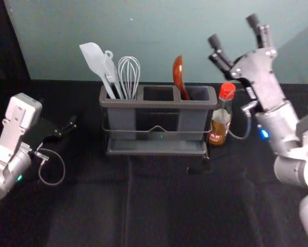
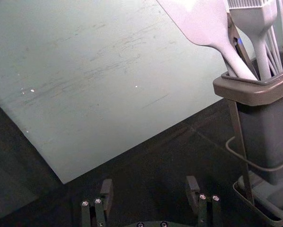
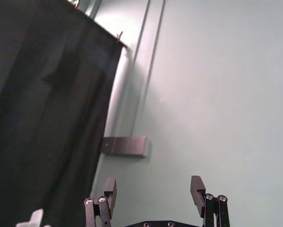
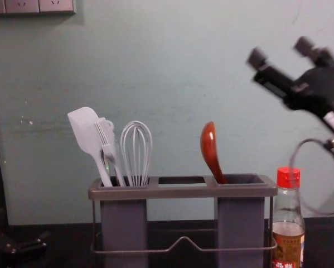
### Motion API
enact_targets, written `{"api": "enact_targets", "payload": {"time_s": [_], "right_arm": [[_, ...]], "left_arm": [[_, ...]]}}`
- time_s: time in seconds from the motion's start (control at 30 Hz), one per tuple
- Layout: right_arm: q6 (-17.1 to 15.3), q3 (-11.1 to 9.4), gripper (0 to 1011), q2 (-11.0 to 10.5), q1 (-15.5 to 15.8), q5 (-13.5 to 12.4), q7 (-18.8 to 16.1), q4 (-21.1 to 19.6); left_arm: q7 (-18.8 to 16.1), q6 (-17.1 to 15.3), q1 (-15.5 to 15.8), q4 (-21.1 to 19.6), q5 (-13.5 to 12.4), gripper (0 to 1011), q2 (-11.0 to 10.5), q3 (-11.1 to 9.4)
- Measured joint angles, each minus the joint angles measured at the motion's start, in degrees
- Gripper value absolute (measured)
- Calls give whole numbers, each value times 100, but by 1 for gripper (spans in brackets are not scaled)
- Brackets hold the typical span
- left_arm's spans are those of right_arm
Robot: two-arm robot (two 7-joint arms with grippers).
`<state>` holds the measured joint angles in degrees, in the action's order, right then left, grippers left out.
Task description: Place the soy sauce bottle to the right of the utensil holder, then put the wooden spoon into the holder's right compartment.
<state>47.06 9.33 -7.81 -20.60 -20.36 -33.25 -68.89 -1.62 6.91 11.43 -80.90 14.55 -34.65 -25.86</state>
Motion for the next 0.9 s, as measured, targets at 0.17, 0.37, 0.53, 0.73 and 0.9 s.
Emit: {"api": "enact_targets", "payload": {"time_s": [0.17,0.37,0.53,0.73,0.9], "right_arm": [[-23,-302,1002,-109,349,116,253,-489],[-470,-820,1003,-111,872,936,1006,-1130],[-1341,-1132,1002,-182,1261,1729,1652,-1612],[-2456,-1250,1002,-367,1573,1904,1882,-1903],[-3030,-1250,1002,-510,1710,1935,1924,-1943]], "left_arm": [[0,0,0,0,0,1005,0,0],[0,0,0,0,0,1005,0,0],[0,0,0,0,0,1005,0,0],[0,0,0,0,0,1005,0,0],[0,0,0,0,0,1005,0,0]]}}
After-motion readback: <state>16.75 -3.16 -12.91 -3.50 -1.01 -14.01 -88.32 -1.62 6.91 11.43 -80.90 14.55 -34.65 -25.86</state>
